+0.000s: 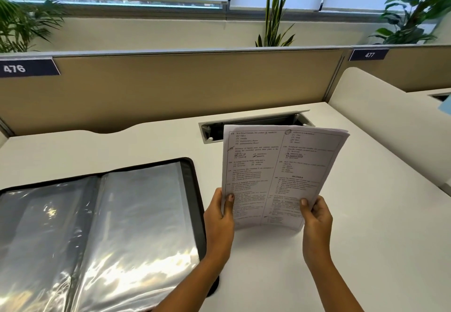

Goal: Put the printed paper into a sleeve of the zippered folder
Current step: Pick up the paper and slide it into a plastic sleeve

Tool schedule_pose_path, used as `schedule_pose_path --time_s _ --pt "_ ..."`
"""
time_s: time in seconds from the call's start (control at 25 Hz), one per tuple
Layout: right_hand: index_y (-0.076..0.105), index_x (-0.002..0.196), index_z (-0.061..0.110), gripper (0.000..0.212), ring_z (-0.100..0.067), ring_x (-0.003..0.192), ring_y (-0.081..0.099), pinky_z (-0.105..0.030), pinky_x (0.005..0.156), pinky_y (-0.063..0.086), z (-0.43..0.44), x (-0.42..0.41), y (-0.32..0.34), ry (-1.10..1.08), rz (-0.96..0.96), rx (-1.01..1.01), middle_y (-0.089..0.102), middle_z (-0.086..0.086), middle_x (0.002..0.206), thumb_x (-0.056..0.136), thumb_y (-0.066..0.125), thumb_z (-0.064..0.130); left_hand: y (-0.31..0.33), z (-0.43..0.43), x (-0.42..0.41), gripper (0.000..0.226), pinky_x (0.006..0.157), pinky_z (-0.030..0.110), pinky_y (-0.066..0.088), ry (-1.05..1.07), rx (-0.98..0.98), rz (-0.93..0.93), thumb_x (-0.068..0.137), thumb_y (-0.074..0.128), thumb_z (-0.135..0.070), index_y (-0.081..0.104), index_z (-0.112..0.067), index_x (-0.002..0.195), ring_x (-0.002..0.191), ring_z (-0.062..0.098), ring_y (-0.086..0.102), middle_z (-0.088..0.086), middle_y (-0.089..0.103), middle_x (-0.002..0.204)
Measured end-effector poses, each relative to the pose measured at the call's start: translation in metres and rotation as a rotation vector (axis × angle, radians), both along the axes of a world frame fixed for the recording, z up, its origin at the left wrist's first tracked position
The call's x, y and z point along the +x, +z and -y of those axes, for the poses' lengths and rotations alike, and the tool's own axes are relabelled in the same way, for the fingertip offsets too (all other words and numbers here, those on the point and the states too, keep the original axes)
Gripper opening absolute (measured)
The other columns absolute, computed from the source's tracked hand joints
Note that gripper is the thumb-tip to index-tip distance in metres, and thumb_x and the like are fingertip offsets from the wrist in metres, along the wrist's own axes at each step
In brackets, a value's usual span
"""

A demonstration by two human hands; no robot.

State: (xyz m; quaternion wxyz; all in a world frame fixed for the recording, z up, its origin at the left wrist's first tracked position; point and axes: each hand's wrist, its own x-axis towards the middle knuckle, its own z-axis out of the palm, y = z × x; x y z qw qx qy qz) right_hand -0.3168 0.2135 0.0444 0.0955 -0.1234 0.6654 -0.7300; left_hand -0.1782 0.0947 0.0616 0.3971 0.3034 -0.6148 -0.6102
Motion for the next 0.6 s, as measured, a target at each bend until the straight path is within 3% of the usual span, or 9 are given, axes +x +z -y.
schedule_pose_path --time_s 0.12,0.32,0.52,0.6 --pt "0.055 0.106 0.006 0.011 -0.023 0.095 0.061 -0.029 0.080 0.053 0.005 0.000 0.009 0.016 -0.031 0.028 0.066 -0.006 0.104 0.096 0.050 0.008 0.002 0.008 0.005 0.018 0.067 0.015 0.056 0.040 -0.032 0.037 0.096 0.049 -0.020 0.057 -0.036 0.094 0.090 0.008 0.066 -0.011 0.067 0.099" --pt "0.059 0.105 0.012 0.014 -0.007 0.085 0.068 -0.016 0.067 0.055 0.023 -0.006 0.042 0.149 -0.151 0.045 0.070 0.002 0.100 0.091 0.058 0.010 0.019 0.049 0.031 0.011 0.063 0.027 0.060 0.074 -0.119 0.059 0.093 0.057 -0.019 0.064 -0.026 0.090 0.076 0.016 0.072 -0.002 0.073 0.088" --pt "0.055 0.115 0.017 0.024 -0.019 0.087 0.069 -0.033 0.083 0.054 0.073 -0.024 0.078 0.306 -0.199 0.337 0.070 -0.004 0.105 0.092 0.059 0.020 0.028 0.092 0.074 0.015 0.059 0.030 0.060 0.092 -0.063 0.173 0.091 0.060 -0.018 0.067 -0.030 0.087 0.068 0.017 0.073 -0.004 0.075 0.084" --pt "0.051 0.121 0.015 0.027 -0.021 0.090 0.068 -0.032 0.081 0.053 0.099 -0.024 0.091 0.356 -0.232 0.391 0.067 -0.004 0.110 0.094 0.054 0.023 0.028 0.107 0.094 0.012 0.058 0.031 0.060 0.075 -0.034 0.251 0.090 0.062 -0.021 0.068 -0.031 0.088 0.067 0.016 0.073 -0.006 0.075 0.084"
